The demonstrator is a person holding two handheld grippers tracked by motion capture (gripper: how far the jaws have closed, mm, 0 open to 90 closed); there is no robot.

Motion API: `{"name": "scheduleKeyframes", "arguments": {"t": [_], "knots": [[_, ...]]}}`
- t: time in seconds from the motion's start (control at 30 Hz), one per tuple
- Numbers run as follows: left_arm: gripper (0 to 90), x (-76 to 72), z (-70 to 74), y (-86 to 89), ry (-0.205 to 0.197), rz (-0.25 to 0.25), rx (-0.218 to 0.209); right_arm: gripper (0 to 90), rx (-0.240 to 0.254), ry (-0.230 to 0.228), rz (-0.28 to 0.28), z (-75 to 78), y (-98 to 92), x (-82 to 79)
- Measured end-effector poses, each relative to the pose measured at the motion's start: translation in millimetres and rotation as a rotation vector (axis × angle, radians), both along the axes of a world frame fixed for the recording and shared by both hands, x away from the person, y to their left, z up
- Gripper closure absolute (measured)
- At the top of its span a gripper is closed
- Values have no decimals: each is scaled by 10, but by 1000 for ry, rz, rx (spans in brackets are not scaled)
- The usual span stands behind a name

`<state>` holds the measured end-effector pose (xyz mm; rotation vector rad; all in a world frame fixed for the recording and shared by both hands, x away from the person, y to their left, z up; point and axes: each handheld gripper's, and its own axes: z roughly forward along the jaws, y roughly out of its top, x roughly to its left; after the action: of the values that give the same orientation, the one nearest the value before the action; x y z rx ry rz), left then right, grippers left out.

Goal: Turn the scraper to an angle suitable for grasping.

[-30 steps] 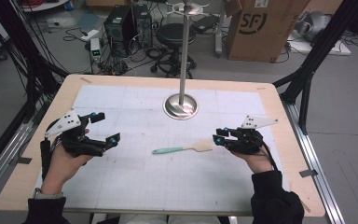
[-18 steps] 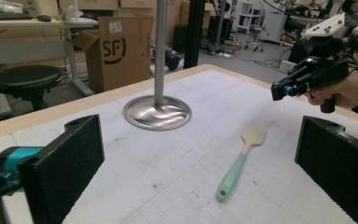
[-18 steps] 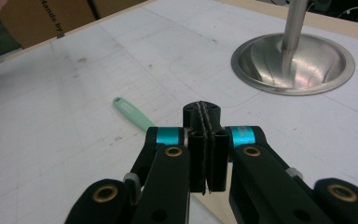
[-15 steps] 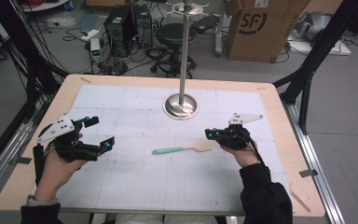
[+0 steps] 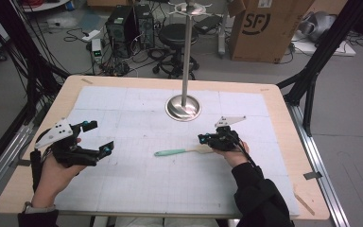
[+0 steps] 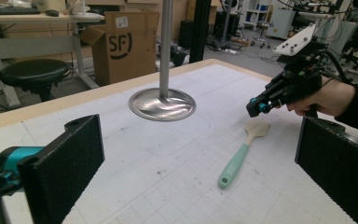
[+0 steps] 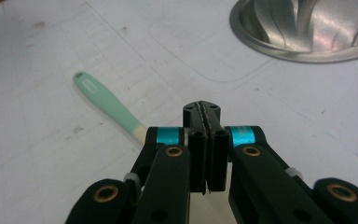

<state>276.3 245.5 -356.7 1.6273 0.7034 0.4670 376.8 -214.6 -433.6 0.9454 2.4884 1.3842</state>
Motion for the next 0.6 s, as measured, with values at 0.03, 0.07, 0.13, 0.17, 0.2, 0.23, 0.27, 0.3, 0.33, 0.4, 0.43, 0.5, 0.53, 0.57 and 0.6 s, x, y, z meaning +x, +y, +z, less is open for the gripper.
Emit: {"name": "scheduleKeyframes", "arguments": {"t": [0.03, 0.07, 0.13, 0.17, 0.2, 0.23, 0.27, 0.3, 0.33, 0.4, 0.43, 0.5, 0.53, 0.57, 0.6], "knots": [[17, 5, -6, -11, 2, -3, 2, 897, -8, -1, -2, -11, 5, 7], [17, 6, -10, -18, 4, -4, 0, 897, -11, 0, -8, -23, 11, 14], [17, 8, -15, -26, 5, -6, 2, 898, -18, 0, -19, -48, 18, 34], [17, 12, -18, -31, 6, -7, 6, 899, -25, 1, -27, -61, 24, 44], [17, 14, -21, -36, 7, -10, 8, 899, -31, 2, -27, -78, 26, 57], [17, 15, -24, -41, 8, -9, 8, 900, -33, 8, -30, -90, 29, 66], [17, 16, -26, -45, 9, -10, 8, 900, -37, 10, -30, -102, 32, 75], [17, 19, -28, -48, 9, -12, 9, 900, -41, 11, -34, -106, 35, 77], [17, 22, -33, -53, 10, -10, 10, 900, -43, 14, -31, -111, 37, 82], [17, 26, -44, -62, 16, -13, 13, 900, -47, 7, -34, -115, 38, 91], [17, 26, -44, -62, 16, -13, 13, 900, -47, 8, -38, -116, 40, 93], [17, 28, -51, -72, 17, -14, 16, 900, -51, 3, -42, -126, 48, 99], [17, 30, -54, -76, 17, -16, 17, 900, -55, 0, -42, -132, 57, 101], [17, 30, -56, -81, 19, -17, 17, 900, -60, 0, -42, -138, 66, 103], [17, 31, -59, -86, 20, -16, 19, 900, -67, 0, -40, -145, 74, 105]]}}
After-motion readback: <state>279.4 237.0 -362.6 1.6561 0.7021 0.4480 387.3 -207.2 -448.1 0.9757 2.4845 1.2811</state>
